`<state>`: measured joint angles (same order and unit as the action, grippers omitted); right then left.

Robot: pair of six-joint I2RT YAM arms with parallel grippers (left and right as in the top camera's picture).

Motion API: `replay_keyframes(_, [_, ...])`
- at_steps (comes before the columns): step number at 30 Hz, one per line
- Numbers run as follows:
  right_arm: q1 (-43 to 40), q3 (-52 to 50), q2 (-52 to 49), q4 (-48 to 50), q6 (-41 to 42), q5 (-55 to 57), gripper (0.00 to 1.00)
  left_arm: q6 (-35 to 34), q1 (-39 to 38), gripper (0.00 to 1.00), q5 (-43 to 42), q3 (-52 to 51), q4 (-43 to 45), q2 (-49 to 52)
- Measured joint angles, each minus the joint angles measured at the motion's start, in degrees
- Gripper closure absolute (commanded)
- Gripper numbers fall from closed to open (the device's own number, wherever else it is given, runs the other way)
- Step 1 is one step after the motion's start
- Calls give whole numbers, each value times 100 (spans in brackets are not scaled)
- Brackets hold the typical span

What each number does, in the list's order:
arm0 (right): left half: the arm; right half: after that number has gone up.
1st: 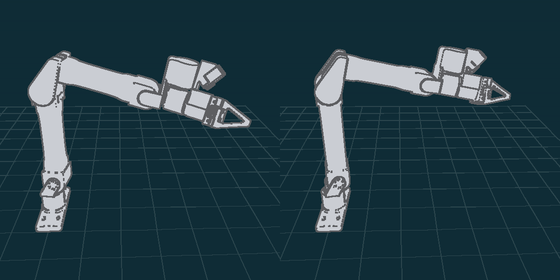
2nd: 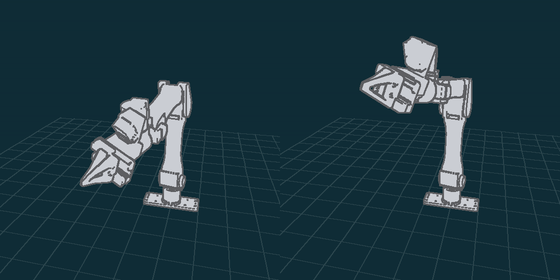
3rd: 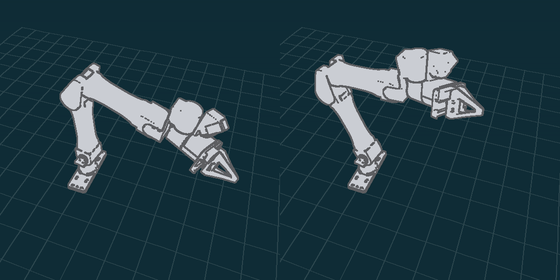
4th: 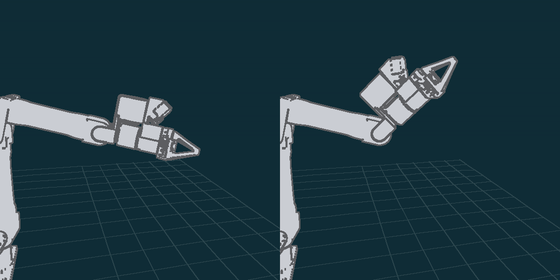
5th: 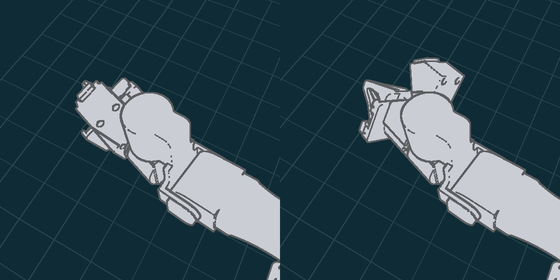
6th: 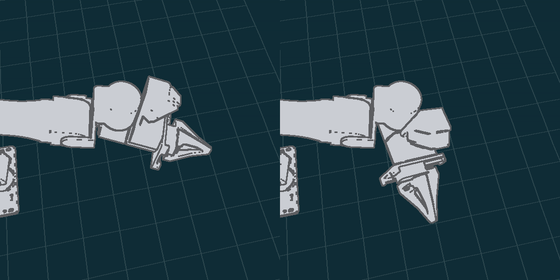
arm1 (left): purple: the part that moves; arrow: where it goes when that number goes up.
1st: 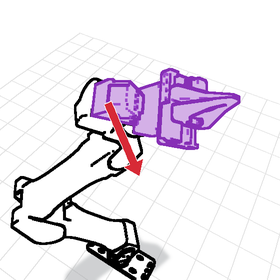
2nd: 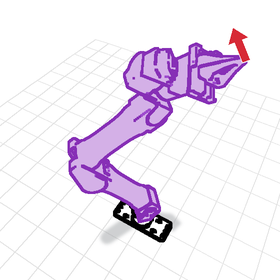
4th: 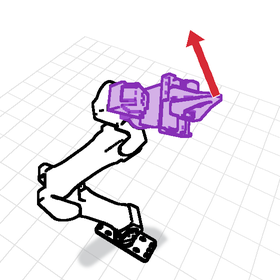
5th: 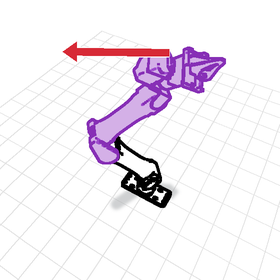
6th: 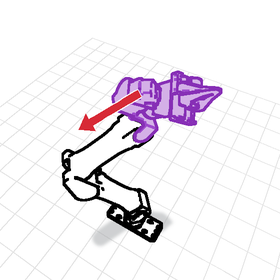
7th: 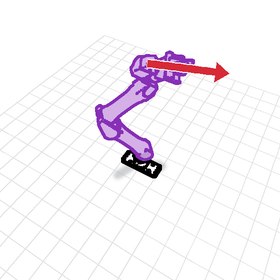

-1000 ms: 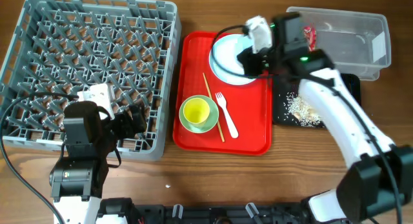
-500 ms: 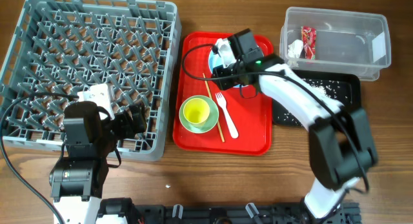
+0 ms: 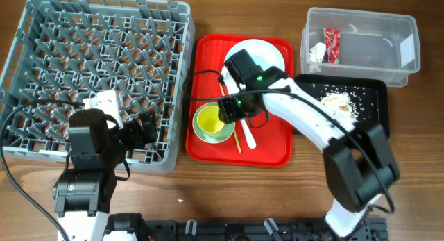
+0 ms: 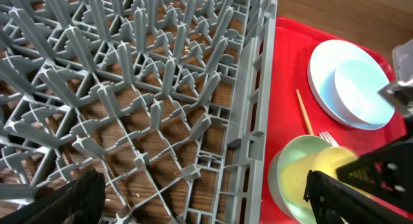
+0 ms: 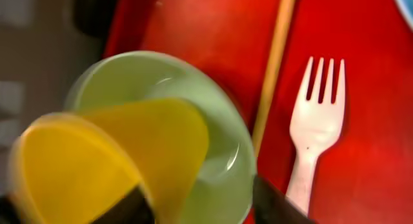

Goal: Sort waste into correct bins and load items into the dishwasher rack
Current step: 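Grasp the yellow cup from the green bowl with the right gripper, then hand the yellow cup from the right gripper to the left gripper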

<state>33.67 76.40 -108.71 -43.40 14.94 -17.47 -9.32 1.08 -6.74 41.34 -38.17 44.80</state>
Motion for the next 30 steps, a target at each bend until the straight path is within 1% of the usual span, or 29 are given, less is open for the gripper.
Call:
replay_keyframes(1, [0,-11,-63,50,96,17,86,0,0,0,2,0,-2,0])
replay_keyframes(2, [0,-15,-87,144,151,20,91,-2,0,0,0,0,-2,0])
replay_keyframes(4, [-2,-13,-85,232,236,20,95,-2,0,0,0,0,-2,0])
replay_keyframes(7, [-136,50,52,114,284,20,96,0,0,0,0,0,0,0])
replay_keyframes(10, [-579,197,664,76,282,-63,96,-2,0,0,-133,0,120,0])
replay_keyframes(11, [-984,289,1156,144,284,-404,96,-2,0,0,-446,2,310,0])
replay_keyframes(12, [-1228,313,1325,166,286,-721,96,-20,0,0,-798,7,490,4])
replay_keyframes(14, [-1545,315,1333,260,289,-1932,96,-490,0,0,-1510,31,1263,247])
replay_keyframes(16, [-2052,315,1327,334,304,-2693,96,-914,0,0,-2116,52,1816,647])
replay_keyframes(17, [-2114,315,1327,345,304,-2940,96,-1012,0,0,-2356,50,2048,802])
replay_keyframes(19, [-2129,315,1327,369,304,-3709,96,-1309,-2,0,-3300,59,2968,1261])
replay_keyframes(20, [-2111,315,1327,398,308,-3941,96,-1412,0,0,-3661,46,3320,1388])
replay_keyframes(21, [-2094,315,1327,455,308,-4249,96,-1558,0,0,-4172,52,3851,1585])
replay_keyframes(24, [-2085,315,1327,741,501,-5010,96,-1926,-7,0,-5176,66,4750,1930])
replay_keyframes(26, [-2085,315,1327,984,675,-5464,96,-2105,-55,0,-5578,63,5117,2026])
replay_keyframes(30, [-1947,315,1327,1117,909,-5873,96,-2238,-407,2,-5853,63,5683,2039])
